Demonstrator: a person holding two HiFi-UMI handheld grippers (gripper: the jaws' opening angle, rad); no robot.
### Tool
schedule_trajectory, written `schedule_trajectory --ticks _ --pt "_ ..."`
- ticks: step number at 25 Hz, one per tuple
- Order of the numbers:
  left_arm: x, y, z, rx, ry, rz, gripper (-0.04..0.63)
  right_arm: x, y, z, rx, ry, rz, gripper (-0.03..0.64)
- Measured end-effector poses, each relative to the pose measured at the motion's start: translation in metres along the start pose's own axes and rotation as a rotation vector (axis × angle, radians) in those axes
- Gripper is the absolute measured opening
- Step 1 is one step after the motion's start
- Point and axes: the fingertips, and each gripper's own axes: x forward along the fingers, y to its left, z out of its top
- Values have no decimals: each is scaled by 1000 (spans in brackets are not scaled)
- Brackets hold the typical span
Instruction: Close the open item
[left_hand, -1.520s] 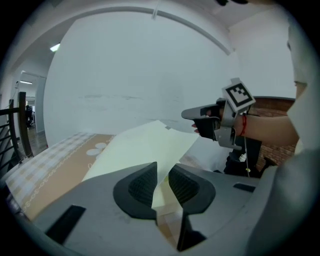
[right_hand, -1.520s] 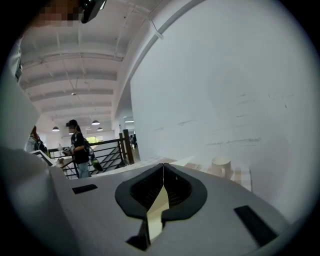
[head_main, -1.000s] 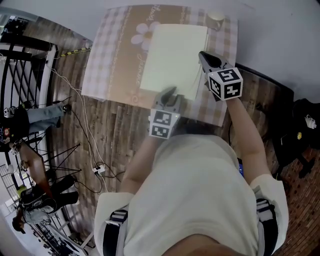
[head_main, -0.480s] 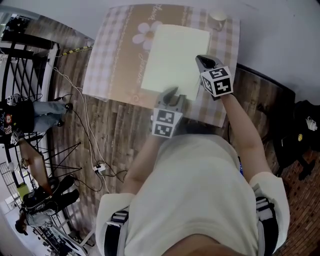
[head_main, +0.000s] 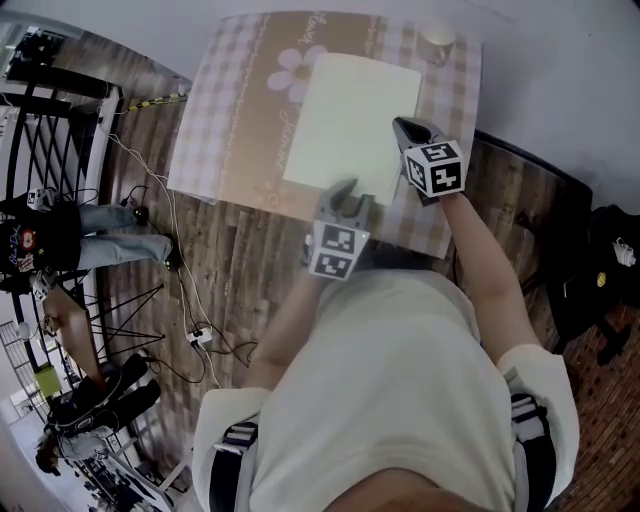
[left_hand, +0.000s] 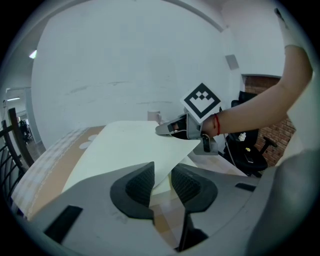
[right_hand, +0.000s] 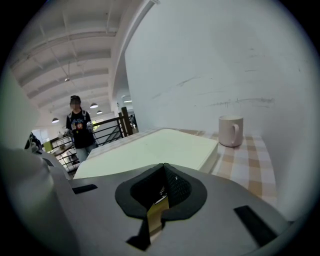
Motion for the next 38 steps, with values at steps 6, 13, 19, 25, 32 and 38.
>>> schedule_trajectory --ticks 6,13,19,25,32,38 --pt "-2 0 2 -4 -7 -3 100 1 2 -1 -63 -13 -13 0" --pt "-8 -1 10 20 -6 8 106 2 2 0 -60 10 -41 0" --pt "-14 -2 14 27 -15 12 114 0 3 0 -54 30 -57 0" --pt "-28 -10 8 14 12 -42 145 1 2 -2 -39 70 -80 2" --pt "-78 13 -9 -224 -59 -71 100 -4 -1 2 -52 70 -197 2" --pt "-125 41 -23 -260 -102 -23 59 -39 32 8 -6 -10 -286 2"
